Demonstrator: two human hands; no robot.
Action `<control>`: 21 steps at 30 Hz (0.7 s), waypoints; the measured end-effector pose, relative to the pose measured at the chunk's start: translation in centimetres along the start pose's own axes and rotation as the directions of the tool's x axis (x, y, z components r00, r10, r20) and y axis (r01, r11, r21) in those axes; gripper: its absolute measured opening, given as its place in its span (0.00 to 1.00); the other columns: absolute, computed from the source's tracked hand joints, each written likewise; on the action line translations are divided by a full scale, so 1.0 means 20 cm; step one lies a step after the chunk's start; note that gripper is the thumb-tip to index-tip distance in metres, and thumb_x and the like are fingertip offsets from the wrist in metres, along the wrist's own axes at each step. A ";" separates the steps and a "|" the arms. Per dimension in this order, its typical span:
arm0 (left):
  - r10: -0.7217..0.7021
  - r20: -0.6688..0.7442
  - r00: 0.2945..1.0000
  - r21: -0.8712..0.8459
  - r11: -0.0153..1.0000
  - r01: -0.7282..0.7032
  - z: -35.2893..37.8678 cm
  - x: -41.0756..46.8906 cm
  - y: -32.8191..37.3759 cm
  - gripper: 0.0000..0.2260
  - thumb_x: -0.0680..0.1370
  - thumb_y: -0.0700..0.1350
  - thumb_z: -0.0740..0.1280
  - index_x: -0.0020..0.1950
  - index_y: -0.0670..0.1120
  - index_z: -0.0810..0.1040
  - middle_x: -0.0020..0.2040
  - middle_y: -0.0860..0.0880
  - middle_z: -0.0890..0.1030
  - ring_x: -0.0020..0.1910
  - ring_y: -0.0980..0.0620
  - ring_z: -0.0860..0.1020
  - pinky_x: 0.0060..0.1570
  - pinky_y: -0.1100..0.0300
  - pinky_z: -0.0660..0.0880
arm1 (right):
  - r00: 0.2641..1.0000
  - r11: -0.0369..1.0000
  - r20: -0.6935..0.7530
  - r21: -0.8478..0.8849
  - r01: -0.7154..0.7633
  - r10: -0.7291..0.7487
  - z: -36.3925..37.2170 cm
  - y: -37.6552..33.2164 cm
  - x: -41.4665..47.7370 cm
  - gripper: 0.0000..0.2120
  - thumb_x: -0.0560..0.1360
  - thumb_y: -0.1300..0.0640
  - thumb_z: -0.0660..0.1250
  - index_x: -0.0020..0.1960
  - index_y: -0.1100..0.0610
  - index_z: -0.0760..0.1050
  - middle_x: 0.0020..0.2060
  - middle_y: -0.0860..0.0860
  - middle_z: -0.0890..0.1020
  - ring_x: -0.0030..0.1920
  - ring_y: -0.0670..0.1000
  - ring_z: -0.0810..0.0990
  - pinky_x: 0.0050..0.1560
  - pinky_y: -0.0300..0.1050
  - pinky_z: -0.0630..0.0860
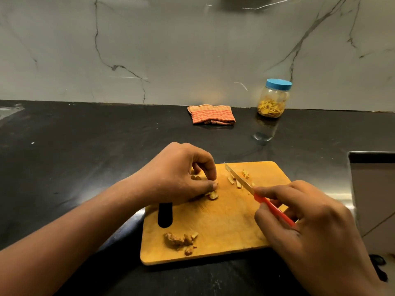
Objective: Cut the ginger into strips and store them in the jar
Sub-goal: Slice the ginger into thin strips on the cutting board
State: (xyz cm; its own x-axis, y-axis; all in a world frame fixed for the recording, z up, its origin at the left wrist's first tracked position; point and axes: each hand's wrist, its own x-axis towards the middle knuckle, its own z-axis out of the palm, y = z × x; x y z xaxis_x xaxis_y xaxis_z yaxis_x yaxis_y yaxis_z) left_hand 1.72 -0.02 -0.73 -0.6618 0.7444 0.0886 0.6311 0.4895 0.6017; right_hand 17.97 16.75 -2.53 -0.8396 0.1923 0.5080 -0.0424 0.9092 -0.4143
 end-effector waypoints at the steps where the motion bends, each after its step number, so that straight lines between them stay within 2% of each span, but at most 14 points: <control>1: 0.005 -0.007 1.000 -0.020 1.000 -0.006 0.00 0.00 0.00 0.04 0.73 0.51 0.75 0.46 0.55 0.83 0.44 0.61 0.82 0.49 0.63 0.78 0.51 0.60 0.79 | 1.000 1.000 -0.004 0.007 0.003 -0.003 0.00 0.00 0.00 0.13 0.69 0.46 0.64 0.50 0.46 0.82 0.38 0.41 0.78 0.35 0.39 0.75 0.36 0.27 0.71; 3: 0.011 -0.021 1.000 -0.081 0.997 -0.013 0.01 0.00 0.00 0.07 0.72 0.47 0.76 0.48 0.56 0.82 0.43 0.60 0.83 0.48 0.62 0.79 0.50 0.65 0.78 | 1.000 1.000 -0.011 0.012 -0.003 0.003 0.00 0.01 -0.01 0.13 0.69 0.46 0.65 0.50 0.45 0.82 0.38 0.40 0.78 0.36 0.39 0.75 0.36 0.26 0.70; 6: -0.006 -0.032 0.999 -0.144 0.990 0.001 0.00 0.00 -0.01 0.12 0.73 0.44 0.76 0.52 0.56 0.82 0.43 0.59 0.84 0.48 0.61 0.80 0.49 0.67 0.78 | 1.000 1.000 -0.018 0.017 -0.006 0.007 0.02 0.02 -0.02 0.12 0.68 0.46 0.65 0.49 0.44 0.82 0.38 0.39 0.77 0.36 0.39 0.75 0.36 0.26 0.70; 11: -0.039 -0.002 0.999 -0.139 0.990 0.039 0.00 0.01 0.00 0.12 0.76 0.45 0.72 0.57 0.57 0.82 0.45 0.59 0.82 0.49 0.63 0.79 0.49 0.68 0.77 | 0.999 0.999 -0.026 0.026 -0.020 0.020 0.02 0.03 -0.03 0.12 0.67 0.44 0.65 0.48 0.43 0.82 0.37 0.40 0.77 0.37 0.38 0.75 0.38 0.23 0.68; 14: -0.030 0.004 1.000 -0.133 0.991 0.030 -0.01 0.01 -0.01 0.09 0.76 0.46 0.72 0.55 0.57 0.84 0.45 0.59 0.81 0.50 0.62 0.78 0.51 0.66 0.77 | 0.998 0.999 -0.057 0.044 -0.012 0.015 0.01 0.04 -0.02 0.11 0.67 0.48 0.67 0.48 0.46 0.83 0.37 0.40 0.77 0.38 0.37 0.75 0.37 0.22 0.67; 18: -0.012 -0.005 1.000 -0.150 0.989 0.011 -0.01 0.01 -0.02 0.07 0.76 0.45 0.72 0.51 0.56 0.84 0.42 0.57 0.82 0.48 0.64 0.79 0.50 0.65 0.77 | 0.997 0.999 -0.070 0.039 -0.011 0.014 0.01 0.04 -0.02 0.12 0.68 0.46 0.66 0.48 0.47 0.83 0.37 0.40 0.77 0.39 0.38 0.75 0.36 0.21 0.67; 21: -0.004 0.002 1.000 -0.139 0.990 0.005 -0.01 0.02 -0.02 0.06 0.76 0.45 0.72 0.50 0.55 0.82 0.42 0.57 0.82 0.45 0.64 0.79 0.45 0.65 0.78 | 0.996 0.999 -0.085 0.049 -0.008 0.012 0.01 0.04 -0.01 0.12 0.68 0.47 0.67 0.48 0.49 0.83 0.37 0.42 0.78 0.39 0.39 0.75 0.35 0.21 0.66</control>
State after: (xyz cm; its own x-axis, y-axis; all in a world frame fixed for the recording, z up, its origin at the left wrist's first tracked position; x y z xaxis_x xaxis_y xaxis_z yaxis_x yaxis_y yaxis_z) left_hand 1.15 -0.03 -0.81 -0.6636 0.7434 0.0842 0.5660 0.4252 0.7063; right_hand 18.12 17.29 -3.08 -0.7911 0.2342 0.5650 -0.0622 0.8882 -0.4552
